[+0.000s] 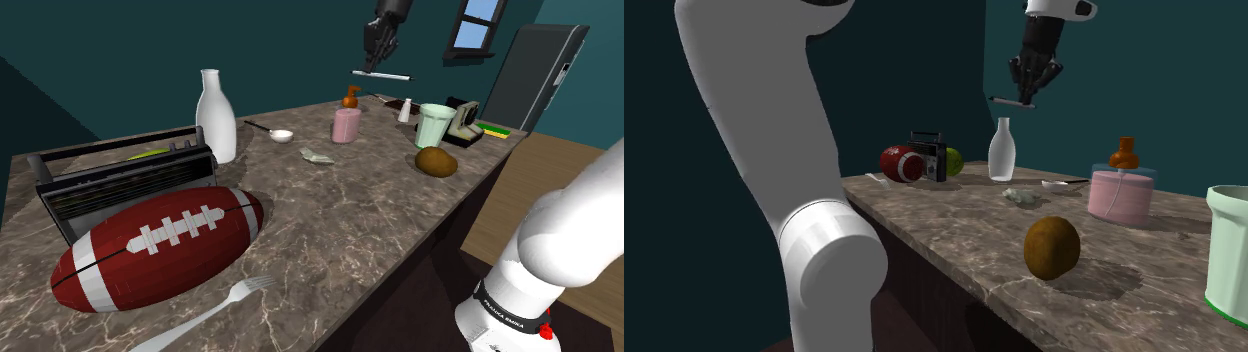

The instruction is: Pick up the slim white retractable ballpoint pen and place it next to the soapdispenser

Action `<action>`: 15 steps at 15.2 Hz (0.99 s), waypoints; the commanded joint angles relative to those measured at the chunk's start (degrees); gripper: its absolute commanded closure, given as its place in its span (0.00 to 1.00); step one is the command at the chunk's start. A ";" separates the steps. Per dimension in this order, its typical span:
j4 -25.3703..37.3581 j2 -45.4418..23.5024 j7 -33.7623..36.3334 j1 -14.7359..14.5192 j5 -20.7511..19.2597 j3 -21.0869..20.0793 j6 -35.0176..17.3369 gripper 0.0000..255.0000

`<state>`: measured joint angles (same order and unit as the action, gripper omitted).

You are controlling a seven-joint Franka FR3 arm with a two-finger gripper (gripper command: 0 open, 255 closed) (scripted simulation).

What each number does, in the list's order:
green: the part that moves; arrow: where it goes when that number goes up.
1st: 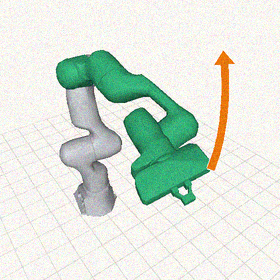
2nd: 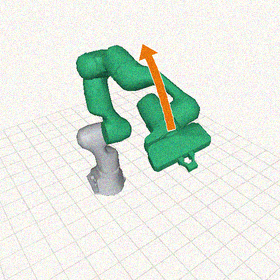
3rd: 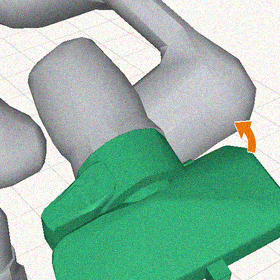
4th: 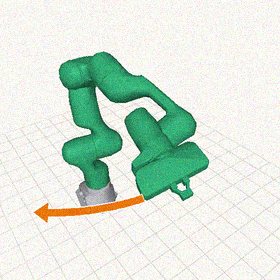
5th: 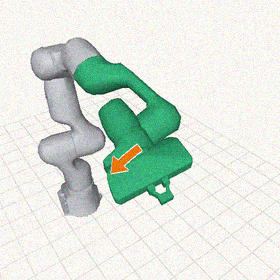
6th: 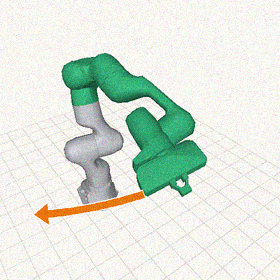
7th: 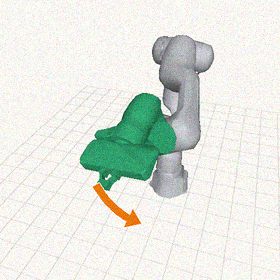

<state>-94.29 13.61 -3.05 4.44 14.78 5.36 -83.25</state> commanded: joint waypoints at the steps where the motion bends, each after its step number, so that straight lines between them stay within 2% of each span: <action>1: 2.27 -2.17 -2.83 0.98 -0.07 1.91 0.88 1.00; 7: 12.46 -10.88 -10.03 4.08 1.02 6.78 4.54 1.00; 15: 2.70 -7.97 -11.23 3.87 0.20 6.29 -2.32 1.00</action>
<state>-90.09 5.17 -14.02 8.30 15.09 11.68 -84.53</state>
